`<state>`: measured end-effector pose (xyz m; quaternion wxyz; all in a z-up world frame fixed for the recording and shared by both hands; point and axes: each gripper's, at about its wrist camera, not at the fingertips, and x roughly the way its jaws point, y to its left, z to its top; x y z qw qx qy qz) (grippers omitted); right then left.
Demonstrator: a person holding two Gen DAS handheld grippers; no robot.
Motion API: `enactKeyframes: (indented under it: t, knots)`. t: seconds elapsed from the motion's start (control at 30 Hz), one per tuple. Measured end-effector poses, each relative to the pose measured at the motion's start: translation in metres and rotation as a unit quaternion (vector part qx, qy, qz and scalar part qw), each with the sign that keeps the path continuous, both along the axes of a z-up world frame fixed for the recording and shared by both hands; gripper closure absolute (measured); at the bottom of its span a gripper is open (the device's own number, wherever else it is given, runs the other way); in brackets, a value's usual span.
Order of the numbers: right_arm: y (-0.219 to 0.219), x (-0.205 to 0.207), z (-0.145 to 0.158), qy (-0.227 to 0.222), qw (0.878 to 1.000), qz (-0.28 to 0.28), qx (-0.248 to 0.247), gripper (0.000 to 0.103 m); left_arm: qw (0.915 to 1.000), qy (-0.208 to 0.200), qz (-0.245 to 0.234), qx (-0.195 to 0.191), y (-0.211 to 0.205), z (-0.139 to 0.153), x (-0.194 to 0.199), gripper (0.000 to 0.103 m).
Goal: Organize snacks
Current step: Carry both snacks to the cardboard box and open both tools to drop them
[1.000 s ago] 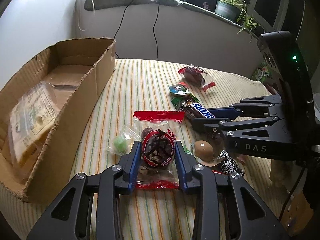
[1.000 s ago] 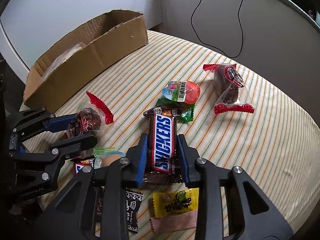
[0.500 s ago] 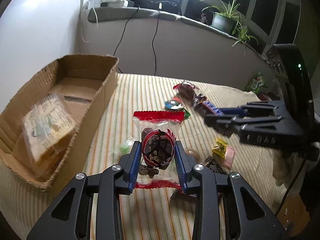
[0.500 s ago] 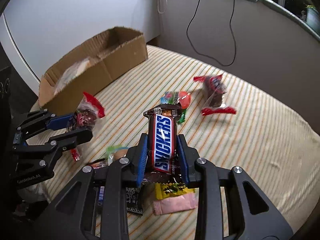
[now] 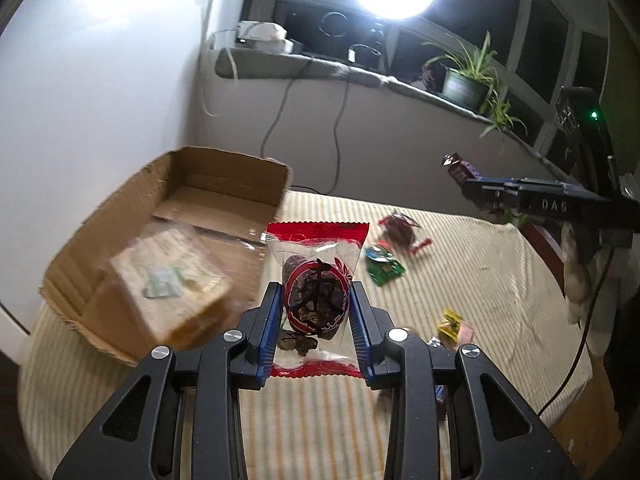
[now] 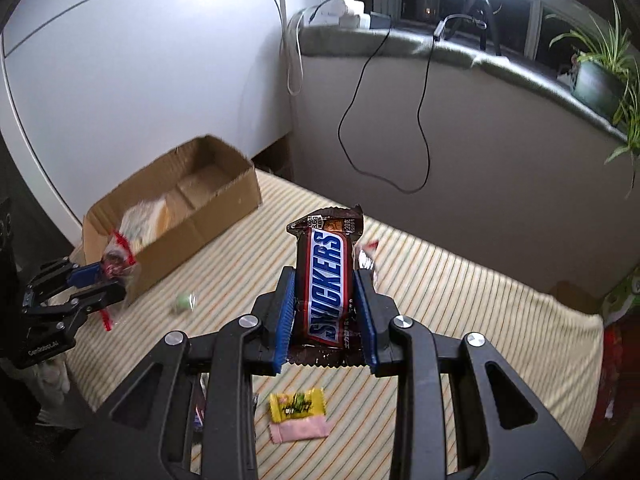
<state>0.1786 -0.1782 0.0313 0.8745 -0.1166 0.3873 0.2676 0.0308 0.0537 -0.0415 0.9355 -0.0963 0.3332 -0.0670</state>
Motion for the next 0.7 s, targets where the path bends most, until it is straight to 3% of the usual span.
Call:
enactKeyframes:
  t: [0.33, 0.7]
  knots:
    - [0.054, 0.033, 0.021, -0.013, 0.999, 0.028, 0.007, 0.073, 0.998, -0.008, 0.062, 0.001, 0.056, 0.006, -0.002, 0.072]
    - [0.133, 0.049, 0.005, -0.005, 0.997, 0.073, -0.002, 0.073, 0.993, 0.004, 0.117, 0.01, 0.105, -0.002, 0.004, 0.072]
